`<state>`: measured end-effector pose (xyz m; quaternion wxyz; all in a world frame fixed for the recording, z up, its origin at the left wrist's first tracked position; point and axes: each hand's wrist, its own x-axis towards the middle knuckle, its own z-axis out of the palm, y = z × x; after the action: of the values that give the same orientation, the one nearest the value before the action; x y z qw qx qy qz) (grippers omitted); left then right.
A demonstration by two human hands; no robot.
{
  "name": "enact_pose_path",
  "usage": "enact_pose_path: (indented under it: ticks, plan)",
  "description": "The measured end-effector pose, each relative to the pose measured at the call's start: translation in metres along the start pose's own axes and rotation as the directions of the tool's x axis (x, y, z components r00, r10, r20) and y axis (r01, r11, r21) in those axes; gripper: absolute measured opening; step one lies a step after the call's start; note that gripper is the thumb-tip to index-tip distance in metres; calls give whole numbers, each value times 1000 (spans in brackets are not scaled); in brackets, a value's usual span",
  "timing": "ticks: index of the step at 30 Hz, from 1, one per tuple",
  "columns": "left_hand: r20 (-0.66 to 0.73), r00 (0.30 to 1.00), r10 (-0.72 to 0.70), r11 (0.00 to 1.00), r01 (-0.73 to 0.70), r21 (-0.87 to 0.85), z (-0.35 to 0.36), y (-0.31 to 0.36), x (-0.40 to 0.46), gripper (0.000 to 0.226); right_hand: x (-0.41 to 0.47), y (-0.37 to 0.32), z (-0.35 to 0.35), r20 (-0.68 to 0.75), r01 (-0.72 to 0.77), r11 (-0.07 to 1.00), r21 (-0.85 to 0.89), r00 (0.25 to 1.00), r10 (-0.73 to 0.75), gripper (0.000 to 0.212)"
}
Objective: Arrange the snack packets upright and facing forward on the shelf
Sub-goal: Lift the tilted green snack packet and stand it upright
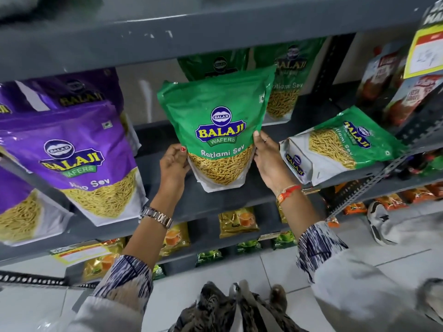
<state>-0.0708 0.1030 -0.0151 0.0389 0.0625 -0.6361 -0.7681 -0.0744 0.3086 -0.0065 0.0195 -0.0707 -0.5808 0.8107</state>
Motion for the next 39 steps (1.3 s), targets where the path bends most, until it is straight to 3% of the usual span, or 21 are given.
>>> enact_pose_path:
  ticks: [4,7,11,13,16,17,20,21,23,25,27,29,30,31,34,36,39]
  plan:
    - [-51,999,2,1000,-2,2,4,-1,-1,19,-2,0,-4,36,0,1000,-26,999,1,23]
    - [-238,967,91,995,-96,-7,16,-3,-6,15,-5,-4,-9,52,44,996,-82,998,-40,31]
    - [-497,746,442,893,-419,165,47,-3,-35,12,-22,-14,-35,-68,194,966,-169,976,-208,28]
    - [-441,712,546,835,-508,213,74,-4,-52,7,-30,-20,-60,-271,272,951,-149,913,-304,18]
    - [-138,764,631,769,-590,248,120,-9,-67,10,-36,-23,-104,-601,319,935,-157,720,-347,15]
    - [-14,791,612,764,-586,269,137,-10,-67,9,-35,-21,-118,-666,306,942,-137,675,-316,16]
    - [284,848,448,766,-528,368,195,-10,-48,13,-30,-7,-154,-761,184,982,36,642,-92,10]
    - [343,856,387,761,-507,406,217,-9,-37,16,-28,-3,-164,-775,132,989,68,631,-31,7]
    - [426,874,233,730,-446,518,251,-13,-8,24,-25,5,-181,-768,41,993,112,637,61,28]
    - [480,875,64,665,-396,633,274,-24,28,44,-22,5,-193,-719,-10,978,207,677,159,24]
    - [463,880,-104,613,-309,727,293,-38,56,48,-20,-2,-199,-652,-58,956,288,719,240,19]
    - [492,831,-259,533,-302,790,307,-41,64,29,-18,-7,-205,-579,-90,928,361,758,299,20]
    - [501,817,-286,536,-297,790,312,-40,65,36,-18,-9,-205,-556,-98,922,376,772,308,13]
    - [480,824,-300,573,-246,781,317,-38,66,37,-19,-12,-204,-543,-108,923,370,781,309,7]
    - [380,861,-337,627,-96,773,313,-44,75,25,-24,-12,-205,-550,-99,925,366,779,301,15]
    - [404,870,-282,666,-126,736,304,-50,78,24,-28,-12,-209,-498,-63,900,432,815,296,9]
    - [351,914,-204,719,-103,687,288,-52,60,26,-36,-10,-218,-405,-83,889,451,868,287,17]
